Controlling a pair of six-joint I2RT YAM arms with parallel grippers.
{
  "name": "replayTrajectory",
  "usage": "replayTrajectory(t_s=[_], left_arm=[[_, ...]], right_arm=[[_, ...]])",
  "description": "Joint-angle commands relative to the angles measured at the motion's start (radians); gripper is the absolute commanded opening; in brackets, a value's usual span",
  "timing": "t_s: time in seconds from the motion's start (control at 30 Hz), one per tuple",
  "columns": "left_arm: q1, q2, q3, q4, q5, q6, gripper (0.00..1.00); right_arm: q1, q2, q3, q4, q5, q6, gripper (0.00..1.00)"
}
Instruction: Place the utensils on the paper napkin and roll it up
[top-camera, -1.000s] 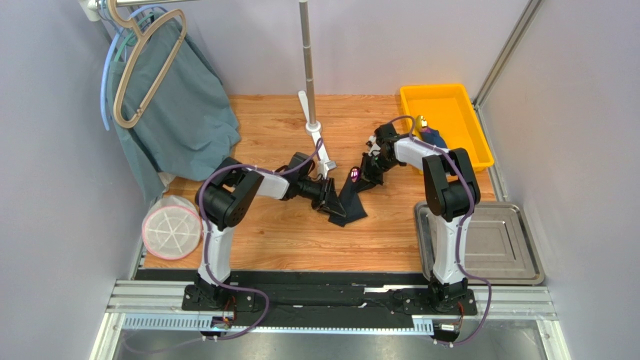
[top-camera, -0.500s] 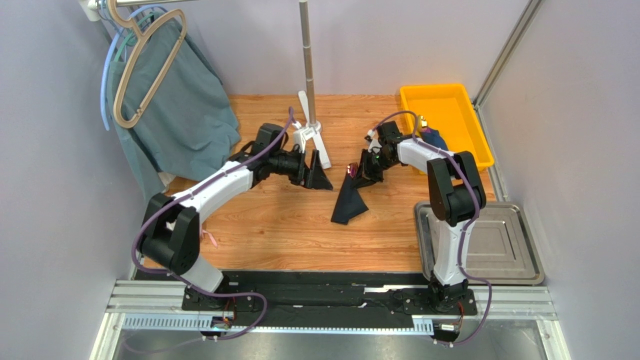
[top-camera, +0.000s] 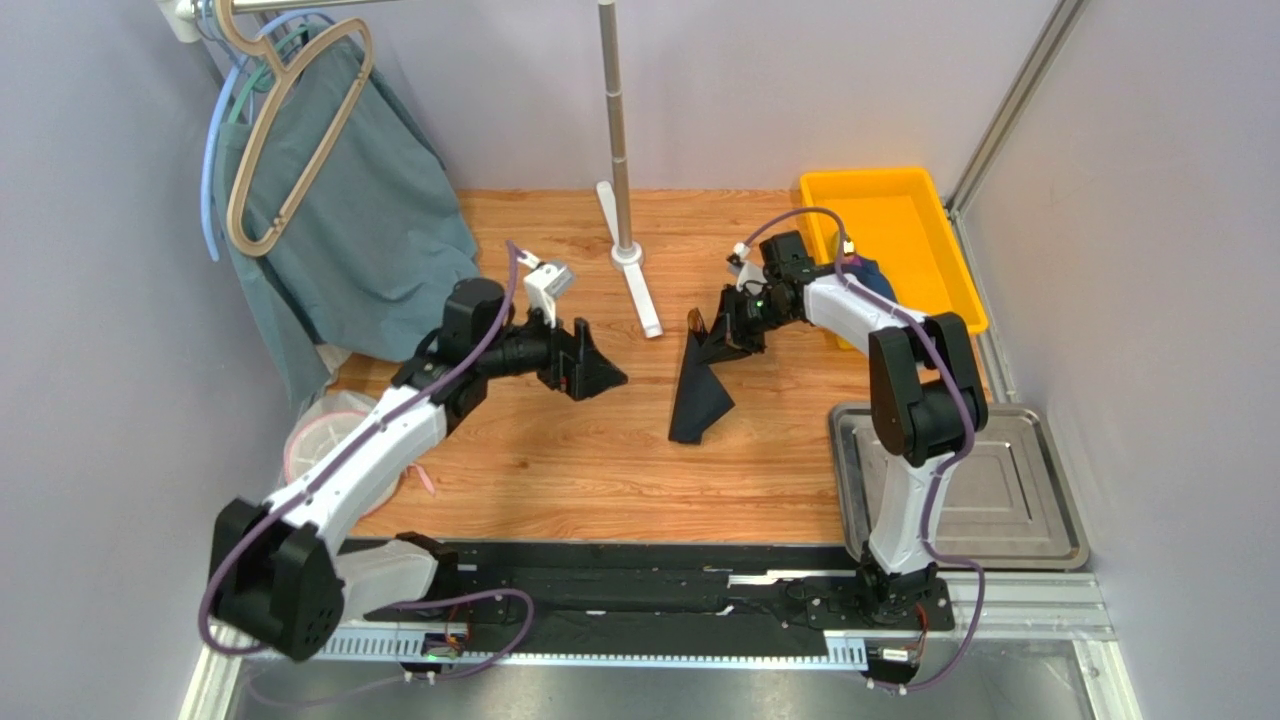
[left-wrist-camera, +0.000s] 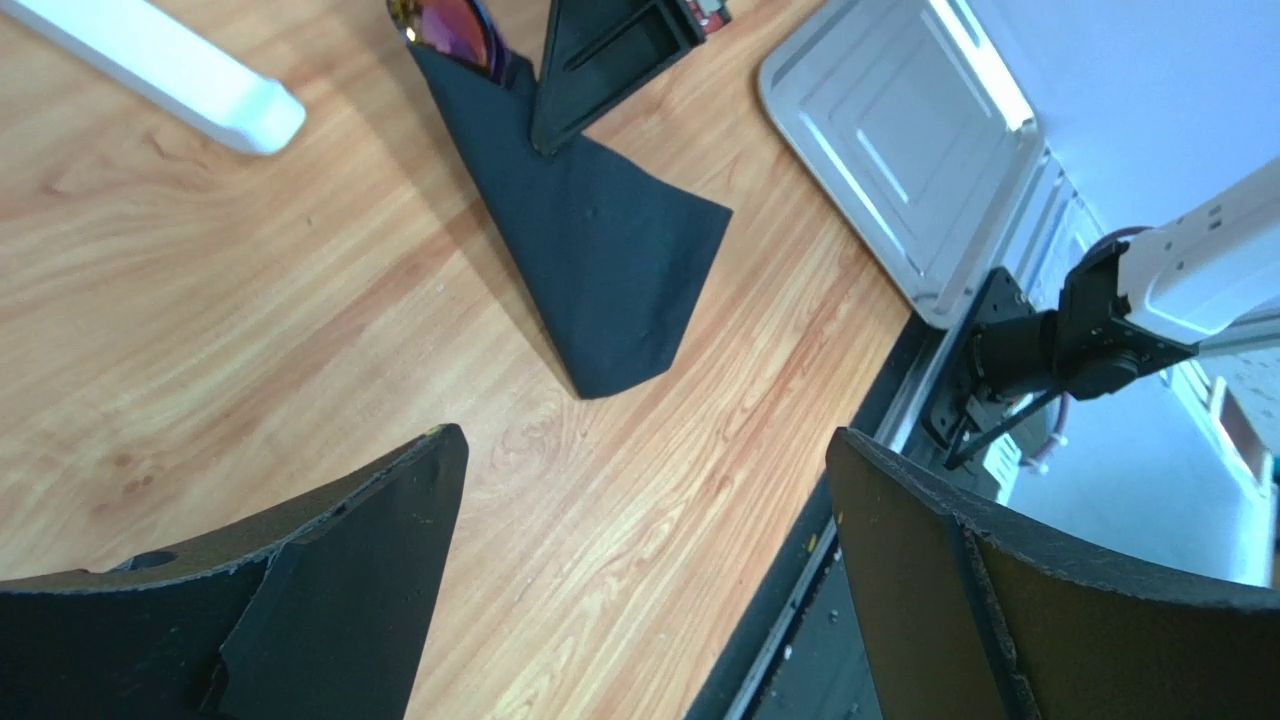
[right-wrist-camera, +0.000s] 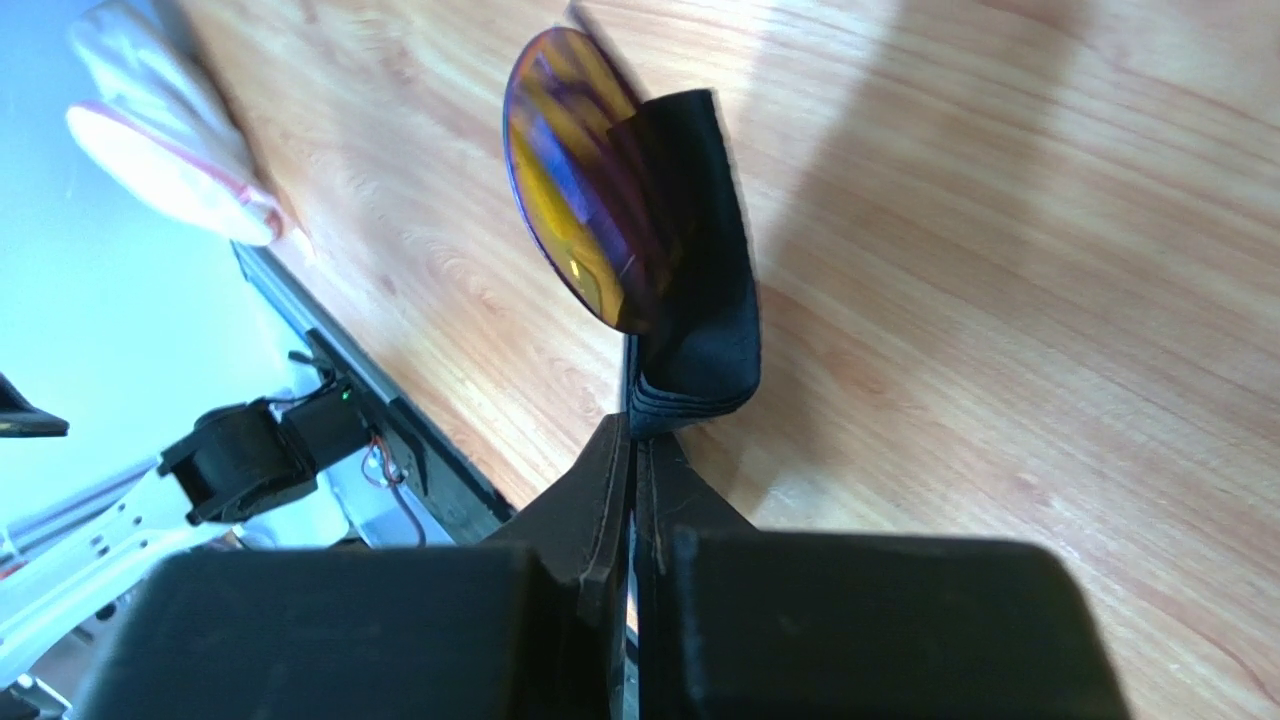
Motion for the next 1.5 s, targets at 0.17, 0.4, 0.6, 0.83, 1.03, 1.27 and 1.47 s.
replayTrajectory(t_s=[0.17,0.4,0.6,0.83,1.03,1.27,1.47], left_arm=[[0.054,-0.191,-0.041,0.107,0.074,0.054,0.99],[0.066,-0.214,-0.112,0.258,0.208,0.029,0.91],[0.066,-0.194,-0.161,0.454,0.284,-0.073,0.88],[0.066,-0.168,-0.19,0.635,0.33,-0.236,0.77],[0.052,-0.082,-0.179,0.841,0.422,-0.396,0.73],[0.015,-0.051,-0.139,0.914,0.446,-0.449,0.73],[-0.015,-0.053,-0.152,0.994,0.461,-0.502,0.76]], right_arm=[[0.0,-0.131,0.044,0.022,-0.156,-0.076,0.0],[0.023,-0.223,0.122,-0.066,-0.239,-0.158,0.0],[0.049,-0.313,0.193,-0.164,-0.306,-0.253,0.0],[0.101,-0.398,0.26,-0.211,-0.339,-0.279,0.0],[0.166,-0.438,0.282,-0.199,-0.346,-0.264,0.0],[0.223,-0.468,0.308,-0.208,-0.342,-0.264,0.0],[0.261,-0.482,0.316,-0.215,-0.34,-0.265,0.0]])
